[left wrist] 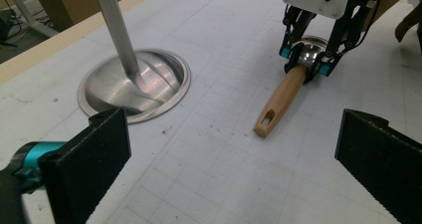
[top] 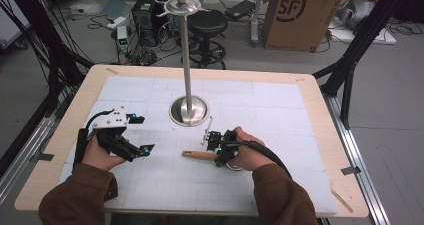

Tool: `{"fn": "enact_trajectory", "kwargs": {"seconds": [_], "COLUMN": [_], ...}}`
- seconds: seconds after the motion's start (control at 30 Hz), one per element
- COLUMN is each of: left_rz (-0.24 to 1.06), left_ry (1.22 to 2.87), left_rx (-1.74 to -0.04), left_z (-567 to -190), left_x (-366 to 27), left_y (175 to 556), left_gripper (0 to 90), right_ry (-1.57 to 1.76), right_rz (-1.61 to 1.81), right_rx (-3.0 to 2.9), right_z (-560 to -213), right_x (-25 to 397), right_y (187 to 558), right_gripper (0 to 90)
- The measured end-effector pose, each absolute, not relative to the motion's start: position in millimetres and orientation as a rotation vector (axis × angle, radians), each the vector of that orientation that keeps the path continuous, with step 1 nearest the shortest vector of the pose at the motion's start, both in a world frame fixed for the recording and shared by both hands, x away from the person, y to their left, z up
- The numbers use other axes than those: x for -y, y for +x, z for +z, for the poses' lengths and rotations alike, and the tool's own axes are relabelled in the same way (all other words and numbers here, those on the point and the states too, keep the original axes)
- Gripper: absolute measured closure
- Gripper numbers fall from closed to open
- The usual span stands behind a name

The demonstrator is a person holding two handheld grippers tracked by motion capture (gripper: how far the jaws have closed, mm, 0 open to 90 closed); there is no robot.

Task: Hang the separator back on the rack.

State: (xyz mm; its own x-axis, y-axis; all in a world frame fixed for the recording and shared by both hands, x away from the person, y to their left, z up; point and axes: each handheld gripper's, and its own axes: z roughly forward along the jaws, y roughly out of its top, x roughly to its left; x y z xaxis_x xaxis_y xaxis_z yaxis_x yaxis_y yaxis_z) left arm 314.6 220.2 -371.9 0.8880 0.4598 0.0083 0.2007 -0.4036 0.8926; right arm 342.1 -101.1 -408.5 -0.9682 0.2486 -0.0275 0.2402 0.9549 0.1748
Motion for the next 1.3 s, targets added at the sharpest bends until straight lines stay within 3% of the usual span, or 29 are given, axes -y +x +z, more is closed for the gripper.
{"fn": "enact_trajectory", "kwargs": {"seconds": [0.57, 1.3], "left_rz": [0.309, 0.313], "left_ry": [1.999, 1.992], "left_rx": [-0.481, -0.484], "left_z": [-372, -371], "left_x": [-220, -221], "left_y": [315, 314], "left_gripper": [1.6, 1.6], "right_ry": [0.374, 0.43], "right_rz": [0.238, 0.631], "right_rx": [-3.061, -2.975], "right_z": [-408, -367], "right_x": [99, 123], "right_y": [343, 343], "right_gripper": [68.9, 69.1]}}
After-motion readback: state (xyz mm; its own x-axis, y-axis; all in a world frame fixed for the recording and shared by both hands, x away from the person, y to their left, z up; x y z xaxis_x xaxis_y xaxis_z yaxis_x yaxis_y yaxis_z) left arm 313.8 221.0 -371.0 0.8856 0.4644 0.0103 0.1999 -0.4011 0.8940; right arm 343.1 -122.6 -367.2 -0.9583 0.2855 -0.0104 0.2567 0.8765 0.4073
